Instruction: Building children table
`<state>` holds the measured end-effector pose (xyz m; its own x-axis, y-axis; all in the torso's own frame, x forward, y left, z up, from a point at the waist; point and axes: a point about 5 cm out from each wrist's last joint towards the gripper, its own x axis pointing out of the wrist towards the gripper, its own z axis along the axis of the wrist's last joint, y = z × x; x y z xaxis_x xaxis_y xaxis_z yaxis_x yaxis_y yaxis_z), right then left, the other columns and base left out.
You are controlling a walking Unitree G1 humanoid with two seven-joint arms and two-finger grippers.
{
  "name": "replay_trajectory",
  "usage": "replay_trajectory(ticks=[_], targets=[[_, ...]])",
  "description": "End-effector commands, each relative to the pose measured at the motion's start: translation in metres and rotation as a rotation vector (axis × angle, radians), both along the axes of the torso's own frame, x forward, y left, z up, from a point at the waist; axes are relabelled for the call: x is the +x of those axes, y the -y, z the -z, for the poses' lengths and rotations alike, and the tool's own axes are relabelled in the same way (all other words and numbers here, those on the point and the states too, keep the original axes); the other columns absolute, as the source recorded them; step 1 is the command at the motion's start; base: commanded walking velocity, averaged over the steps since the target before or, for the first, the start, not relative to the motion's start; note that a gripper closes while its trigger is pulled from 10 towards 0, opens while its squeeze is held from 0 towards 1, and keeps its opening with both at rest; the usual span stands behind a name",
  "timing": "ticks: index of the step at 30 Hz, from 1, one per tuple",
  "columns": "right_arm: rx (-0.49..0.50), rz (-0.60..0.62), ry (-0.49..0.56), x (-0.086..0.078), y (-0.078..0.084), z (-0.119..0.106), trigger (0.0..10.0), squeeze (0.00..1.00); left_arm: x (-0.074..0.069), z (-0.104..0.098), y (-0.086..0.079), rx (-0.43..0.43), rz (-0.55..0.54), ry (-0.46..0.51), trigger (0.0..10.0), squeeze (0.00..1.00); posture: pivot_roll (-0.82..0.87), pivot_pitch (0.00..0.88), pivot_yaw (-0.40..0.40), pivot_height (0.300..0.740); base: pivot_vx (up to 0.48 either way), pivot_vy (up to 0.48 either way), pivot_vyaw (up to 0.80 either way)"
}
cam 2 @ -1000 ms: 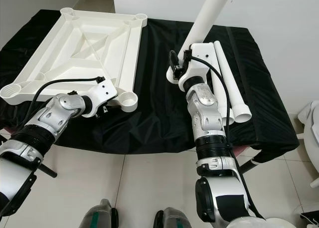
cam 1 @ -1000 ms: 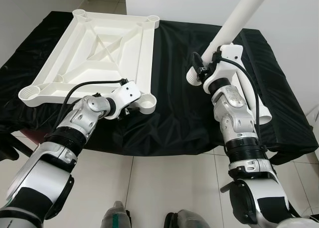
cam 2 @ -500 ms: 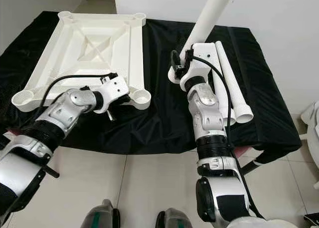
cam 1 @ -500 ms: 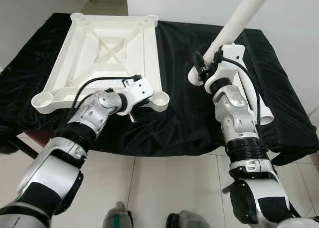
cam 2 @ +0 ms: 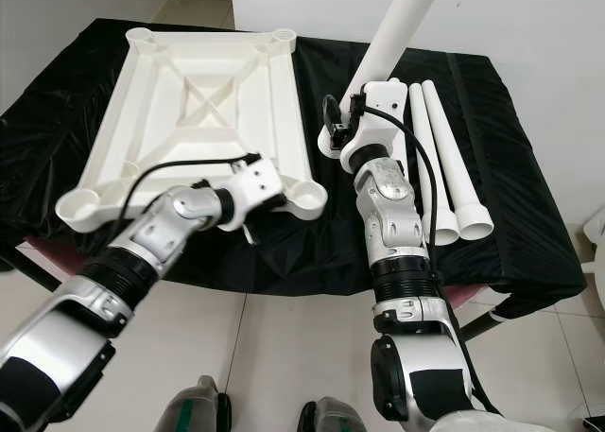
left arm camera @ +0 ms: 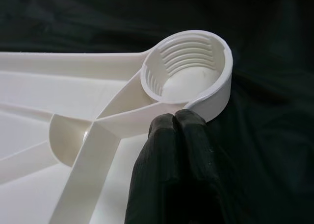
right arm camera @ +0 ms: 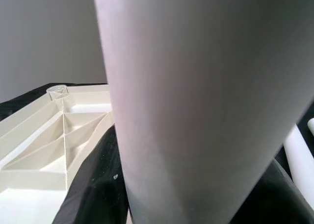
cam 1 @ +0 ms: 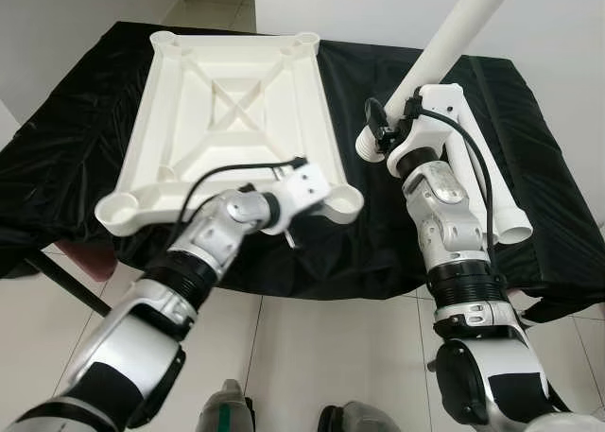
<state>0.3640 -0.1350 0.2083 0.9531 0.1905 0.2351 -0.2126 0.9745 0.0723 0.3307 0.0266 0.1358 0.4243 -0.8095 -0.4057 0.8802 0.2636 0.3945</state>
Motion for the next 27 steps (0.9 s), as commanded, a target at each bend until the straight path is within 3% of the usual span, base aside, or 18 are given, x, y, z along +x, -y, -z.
replay_trajectory(ticks=[1,4,5,6,9,10,14,15,19,20,21,25,26,27], targets=[[0.002,0.004,0.028,0.000,0.000,-0.006,10.0,0.00,-0.011,0.016,0.007,0.044,0.052,-0.067,3.1,0.00,0.00,0.001,0.014,0.740,0.000,0.000,0.00],[0.003,0.003,0.029,0.000,0.000,-0.006,10.0,0.00,-0.013,0.016,0.013,0.034,0.062,-0.067,3.5,0.00,0.00,0.000,0.015,0.740,0.000,0.000,0.00],[0.005,0.002,0.027,0.001,-0.001,-0.006,10.0,0.00,-0.015,0.015,0.019,0.025,0.069,-0.065,8.0,0.00,0.00,0.000,0.016,0.740,0.000,0.000,0.00],[0.006,0.001,0.025,0.001,-0.001,-0.005,10.0,0.00,-0.016,0.014,0.023,0.017,0.068,-0.062,10.0,0.00,0.00,0.000,0.016,0.740,0.000,0.000,0.00],[0.007,-0.001,0.023,0.000,-0.001,-0.005,10.0,0.00,-0.015,0.013,0.023,0.010,0.053,-0.058,10.0,0.00,0.00,0.000,0.016,0.740,0.000,0.000,0.00],[0.006,-0.005,0.007,0.000,-0.002,-0.002,10.0,0.00,-0.007,0.010,0.015,0.000,-0.011,-0.039,10.0,0.00,0.00,0.000,0.016,0.740,0.000,0.000,0.00],[-0.008,-0.017,-0.015,-0.001,-0.003,0.001,10.0,0.00,-0.001,0.007,0.003,-0.010,-0.062,-0.029,10.0,0.00,0.00,0.000,0.016,0.740,0.000,0.000,0.00],[-0.014,-0.021,-0.025,-0.001,-0.003,0.003,10.0,0.00,0.002,0.005,-0.002,-0.031,-0.090,-0.033,10.0,1.00,0.00,0.000,0.016,0.740,0.000,0.000,0.00],[-0.026,-0.032,-0.044,-0.001,-0.005,0.007,10.0,0.00,0.008,0.002,-0.019,-0.039,-0.144,-0.024,10.0,1.00,0.01,0.000,0.007,0.740,0.000,0.000,0.00],[-0.036,-0.042,-0.055,-0.001,-0.006,0.009,10.0,0.00,0.011,-0.001,-0.026,-0.029,-0.171,0.000,10.0,0.85,0.01,0.000,0.004,0.740,0.000,0.000,0.00],[-0.043,-0.048,-0.063,-0.001,-0.007,0.010,10.0,0.00,0.013,-0.002,-0.030,-0.023,-0.190,0.016,10.0,0.00,0.01,0.000,0.002,0.740,0.000,0.000,0.00],[-0.057,-0.063,-0.072,-0.002,-0.008,0.012,10.0,0.00,0.017,-0.009,-0.037,-0.062,-0.239,0.020,10.0,0.00,0.01,0.000,-0.001,0.740,0.000,0.000,0.00],[-0.072,-0.081,-0.081,-0.003,-0.011,0.015,10.0,0.00,0.019,-0.017,-0.040,-0.121,-0.267,0.028,10.0,0.00,0.01,0.000,-0.004,0.740,0.000,0.000,0.00],[-0.072,-0.081,-0.081,-0.003,-0.011,0.015,10.0,0.00,0.019,-0.017,-0.040,-0.121,-0.267,0.028,10.0,0.00,0.01,0.000,-0.004,0.740,0.000,0.000,0.00]])
